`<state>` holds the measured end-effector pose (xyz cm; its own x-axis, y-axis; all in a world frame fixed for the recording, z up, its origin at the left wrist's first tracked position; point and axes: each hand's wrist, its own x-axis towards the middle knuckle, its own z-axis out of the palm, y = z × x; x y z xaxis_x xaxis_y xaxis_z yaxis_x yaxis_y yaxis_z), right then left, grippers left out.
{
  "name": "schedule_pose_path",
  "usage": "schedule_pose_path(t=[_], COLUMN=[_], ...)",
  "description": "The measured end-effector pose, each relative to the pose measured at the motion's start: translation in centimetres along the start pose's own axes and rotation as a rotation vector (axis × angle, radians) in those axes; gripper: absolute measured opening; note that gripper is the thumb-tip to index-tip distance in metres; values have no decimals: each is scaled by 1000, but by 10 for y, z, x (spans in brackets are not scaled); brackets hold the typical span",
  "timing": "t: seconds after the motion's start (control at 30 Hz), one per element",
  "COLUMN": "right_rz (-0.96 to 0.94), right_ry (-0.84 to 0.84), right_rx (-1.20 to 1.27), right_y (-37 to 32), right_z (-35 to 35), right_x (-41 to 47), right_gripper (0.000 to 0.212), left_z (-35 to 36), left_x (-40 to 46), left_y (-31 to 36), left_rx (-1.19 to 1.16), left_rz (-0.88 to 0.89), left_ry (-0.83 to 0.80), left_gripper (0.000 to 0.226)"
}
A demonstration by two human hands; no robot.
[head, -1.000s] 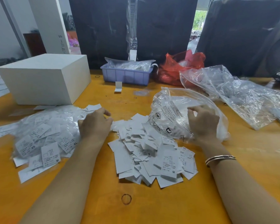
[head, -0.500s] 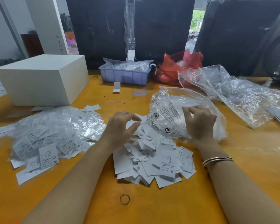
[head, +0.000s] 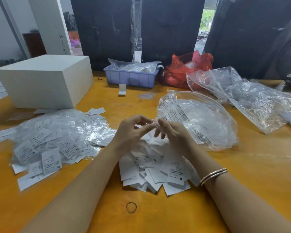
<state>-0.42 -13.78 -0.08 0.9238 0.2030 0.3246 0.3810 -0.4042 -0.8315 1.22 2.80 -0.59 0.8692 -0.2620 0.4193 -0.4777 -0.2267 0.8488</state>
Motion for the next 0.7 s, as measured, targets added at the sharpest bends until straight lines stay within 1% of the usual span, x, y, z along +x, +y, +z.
schedule_pose_path(t=[0.07, 0.1, 0.17, 0.2, 0.3, 0.37, 0.4, 0.47, 0.5, 0.57, 0.63, 0.7], right_rz=[-79, -127, -203, -235, -272, -313, -333, -336, -304, -169, -24, 40], right_ry=[-58, -125, -264, -305, -320, -251, -188, -10, 89, 252, 345, 387], right_rx=[-127, -235, -437, -494, -530, -489, -444, -327, -257, -78, 141, 303], right_y=[0, 1, 1, 2, 4, 5, 6, 7, 8, 10, 12, 12], right_z=[-7, -12, -18, -20, -23, -23, -23, -23, -23, -21, -19, -17], right_x=[-2, -2, -4, -4, -4, -4, -4, -4, -4, -2, -1, -1], right_gripper=[47, 44, 34, 29, 11, 4, 5, 12, 15, 19, 19, 21], left_z=[-2, -3, -5, -6, -7, -7, -7, -7, -6, -6, -5, -5], left_x=[1, 2, 3, 3, 3, 3, 3, 3, 3, 3, 4, 4], left_y=[-1, -1, -2, -1, -1, -2, -2, -2, -2, -2, -1, 0], left_rx=[-84, -131, -219, -246, -266, -278, -286, -294, -292, -273, -274, -297], left_rz=[-50, -78, -117, -127, -145, -149, -148, -147, -151, -165, -173, -170], left_ry=[73, 114, 168, 179, 189, 185, 182, 182, 184, 184, 181, 169], left_gripper=[21, 23, 25, 25, 16, 10, 10, 9, 7, 3, 3, 2])
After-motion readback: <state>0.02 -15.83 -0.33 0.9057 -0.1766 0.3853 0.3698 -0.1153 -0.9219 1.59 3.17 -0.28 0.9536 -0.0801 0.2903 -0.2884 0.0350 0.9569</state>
